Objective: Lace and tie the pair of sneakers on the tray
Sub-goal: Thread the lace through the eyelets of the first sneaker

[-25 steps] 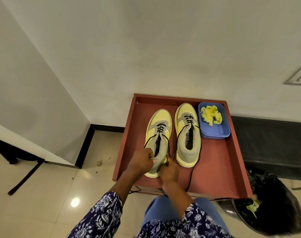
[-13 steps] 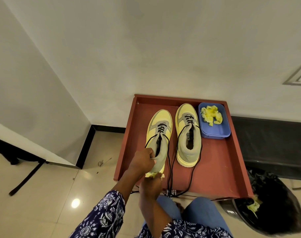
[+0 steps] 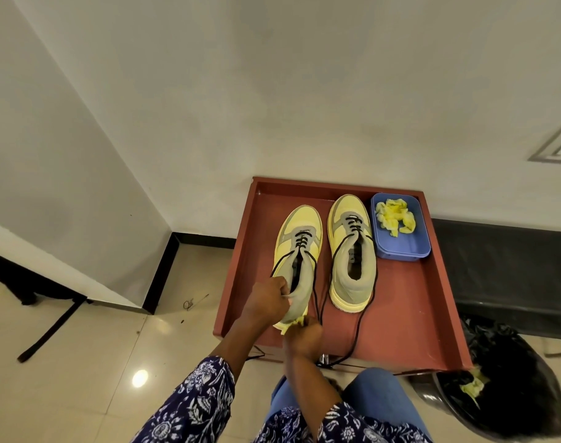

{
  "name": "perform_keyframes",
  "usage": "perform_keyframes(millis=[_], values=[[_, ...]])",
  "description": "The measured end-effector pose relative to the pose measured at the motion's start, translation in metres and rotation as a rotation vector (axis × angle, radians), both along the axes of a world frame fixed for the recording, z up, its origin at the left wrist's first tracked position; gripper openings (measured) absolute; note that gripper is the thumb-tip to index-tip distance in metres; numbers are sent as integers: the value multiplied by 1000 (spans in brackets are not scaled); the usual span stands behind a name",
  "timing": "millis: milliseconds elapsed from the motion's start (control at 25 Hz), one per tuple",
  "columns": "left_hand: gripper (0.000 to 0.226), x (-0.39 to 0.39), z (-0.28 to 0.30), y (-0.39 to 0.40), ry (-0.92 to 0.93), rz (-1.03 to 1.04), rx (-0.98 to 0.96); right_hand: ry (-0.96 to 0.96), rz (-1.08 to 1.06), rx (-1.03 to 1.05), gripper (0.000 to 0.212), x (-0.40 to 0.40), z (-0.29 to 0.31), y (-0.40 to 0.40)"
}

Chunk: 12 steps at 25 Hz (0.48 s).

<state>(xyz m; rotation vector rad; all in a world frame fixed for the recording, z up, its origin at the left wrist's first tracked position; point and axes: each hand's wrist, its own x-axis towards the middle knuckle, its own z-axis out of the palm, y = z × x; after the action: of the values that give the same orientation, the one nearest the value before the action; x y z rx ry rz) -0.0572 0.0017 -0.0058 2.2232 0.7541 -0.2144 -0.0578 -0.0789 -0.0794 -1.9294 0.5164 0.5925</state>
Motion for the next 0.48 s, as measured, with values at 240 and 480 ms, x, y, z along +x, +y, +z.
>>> perform_keyframes(millis=[240,480], values=[[5,-10,-5,0,-25,49,39,-46,120,28,28,13,15,-13],[13,-31,-3,5,-41,66,87,-44,-45,308,26,20,30,-32]])
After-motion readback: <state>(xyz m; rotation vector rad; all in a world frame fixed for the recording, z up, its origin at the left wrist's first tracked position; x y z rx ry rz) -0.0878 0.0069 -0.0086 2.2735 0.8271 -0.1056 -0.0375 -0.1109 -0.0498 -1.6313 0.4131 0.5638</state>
